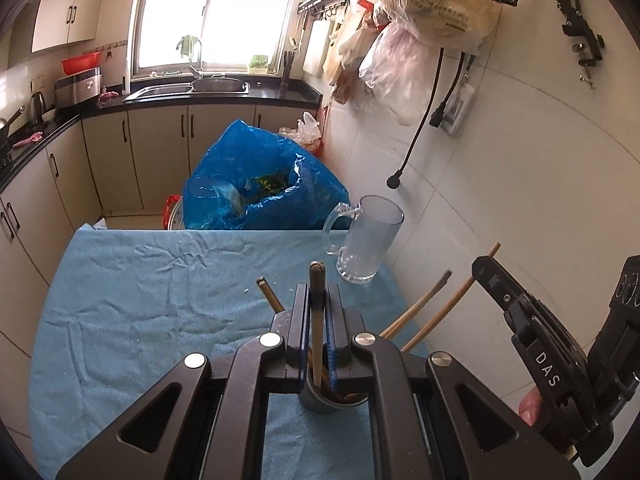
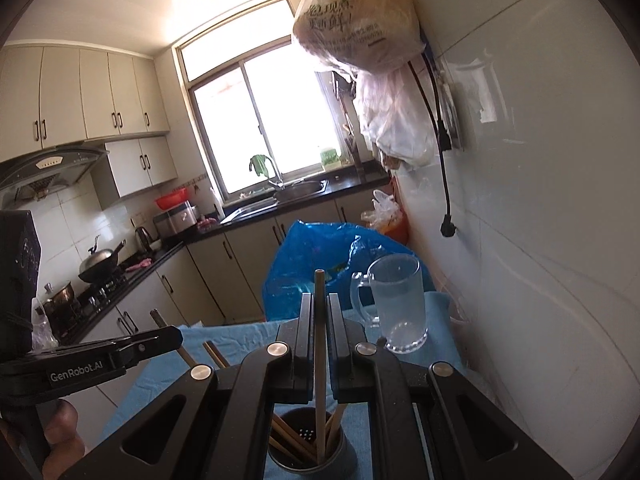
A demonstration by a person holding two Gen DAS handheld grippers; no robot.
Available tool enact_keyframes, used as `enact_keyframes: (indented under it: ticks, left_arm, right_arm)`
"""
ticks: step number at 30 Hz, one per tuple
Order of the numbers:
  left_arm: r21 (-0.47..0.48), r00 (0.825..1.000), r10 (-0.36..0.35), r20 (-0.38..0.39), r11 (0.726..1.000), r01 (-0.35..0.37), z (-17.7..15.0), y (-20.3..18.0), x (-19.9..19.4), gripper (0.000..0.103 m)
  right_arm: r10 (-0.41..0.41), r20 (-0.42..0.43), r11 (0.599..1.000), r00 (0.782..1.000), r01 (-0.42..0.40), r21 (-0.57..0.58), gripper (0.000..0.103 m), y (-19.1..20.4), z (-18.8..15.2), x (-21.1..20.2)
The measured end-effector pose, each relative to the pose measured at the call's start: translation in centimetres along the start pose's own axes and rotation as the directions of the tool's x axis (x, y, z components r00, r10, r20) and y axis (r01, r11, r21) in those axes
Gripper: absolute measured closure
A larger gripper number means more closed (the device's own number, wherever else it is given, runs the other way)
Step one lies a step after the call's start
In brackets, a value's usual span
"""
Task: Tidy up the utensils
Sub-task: 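Lower the chopsticks into the black cup and open both tools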
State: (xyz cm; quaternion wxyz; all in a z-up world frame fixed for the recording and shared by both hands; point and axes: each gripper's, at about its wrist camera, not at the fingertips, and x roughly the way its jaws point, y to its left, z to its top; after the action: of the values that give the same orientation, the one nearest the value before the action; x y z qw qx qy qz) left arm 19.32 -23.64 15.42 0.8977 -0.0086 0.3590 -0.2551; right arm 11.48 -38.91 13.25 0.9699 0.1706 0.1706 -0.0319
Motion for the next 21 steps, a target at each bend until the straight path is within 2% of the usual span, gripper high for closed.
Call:
enact_keyframes:
  ticks: [6,8,9,10,18,21]
  left_arm:
    - [0.005,1.0,-0.004,-0.022,1.0,0.004,-0.2,0.4,0.3,0.094]
    - [-0.008,0.999,-0.018,-0.03,1.0,0.017,-0.1,0.6,0.1,0.081]
    - [-0.014,1.0,-0.02,-0.024,1.0,0.02,-0.1,0.8,-0.1,0.07]
    - [-0.021,1.0,-0.019,-0.008,1.0,0.019,0.0,0.9,-0.6,0.067]
    - [-0.029,0.998,-0.024,0.052,0.999,0.025,0.1,1.3,-4.2,0.066]
    - [-0.023,0.996,-0.018,0.091,1.0,0.02,-0.4,1.6,-6.3,0.061]
  right_arm:
    - [-0.005,-0.049,1.0,0.999,0.005,0.007,0.095,-0.3,-1.0,1.0]
    - [0.003,-0.059,1.0,0.998,-0.002,0.018,0.093,-0.5,-1.0,0.9]
    - [0.009,-0.058,1.0,0.998,-0.007,0.021,0.092,-0.5,-0.9,0.7]
    - [0.004,-0.048,1.0,0.999,-0.003,0.021,0.092,-0.5,-0.8,0.4]
    - [0.024,0.04,1.0,0.999,-0.024,-0.001,0.091,0.8,0.8,-4.3]
    - [0.044,0.071,0.999,0.997,-0.044,0.0,0.077,1.6,1.1,-6.4]
